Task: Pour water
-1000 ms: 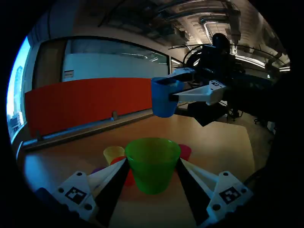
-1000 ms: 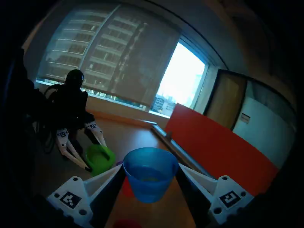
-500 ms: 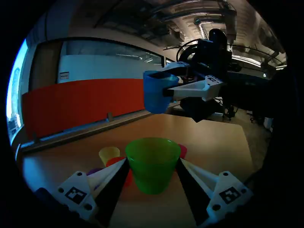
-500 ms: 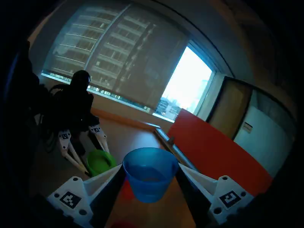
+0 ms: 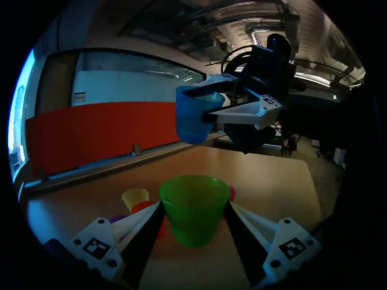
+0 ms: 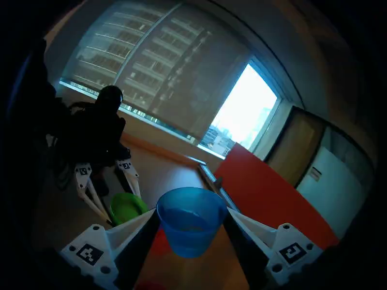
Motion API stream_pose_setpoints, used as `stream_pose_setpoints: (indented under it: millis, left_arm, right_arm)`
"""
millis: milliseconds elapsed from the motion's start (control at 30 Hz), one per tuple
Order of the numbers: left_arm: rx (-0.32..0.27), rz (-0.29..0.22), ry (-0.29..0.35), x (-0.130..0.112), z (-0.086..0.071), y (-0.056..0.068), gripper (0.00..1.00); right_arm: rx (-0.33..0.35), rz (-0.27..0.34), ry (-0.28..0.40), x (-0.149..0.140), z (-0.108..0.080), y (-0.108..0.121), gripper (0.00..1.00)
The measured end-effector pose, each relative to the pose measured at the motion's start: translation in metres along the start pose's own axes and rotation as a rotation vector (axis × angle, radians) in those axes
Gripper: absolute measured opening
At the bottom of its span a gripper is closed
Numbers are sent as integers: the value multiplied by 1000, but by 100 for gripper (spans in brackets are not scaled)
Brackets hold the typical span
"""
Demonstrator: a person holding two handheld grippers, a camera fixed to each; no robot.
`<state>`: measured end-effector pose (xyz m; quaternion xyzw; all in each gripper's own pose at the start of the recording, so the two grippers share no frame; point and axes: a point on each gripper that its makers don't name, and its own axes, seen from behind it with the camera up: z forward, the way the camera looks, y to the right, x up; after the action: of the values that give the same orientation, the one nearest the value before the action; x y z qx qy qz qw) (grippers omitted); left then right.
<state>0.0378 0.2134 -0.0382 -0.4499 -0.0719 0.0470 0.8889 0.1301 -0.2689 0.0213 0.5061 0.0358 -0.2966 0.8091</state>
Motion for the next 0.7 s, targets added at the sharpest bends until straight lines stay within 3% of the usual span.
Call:
stream_pose_setpoints:
  millis: [700]
  left_arm:
    - [-21,-13,24,3,4,4,84]
  right_arm:
    - [23,-87,-5,8,8,-5,91]
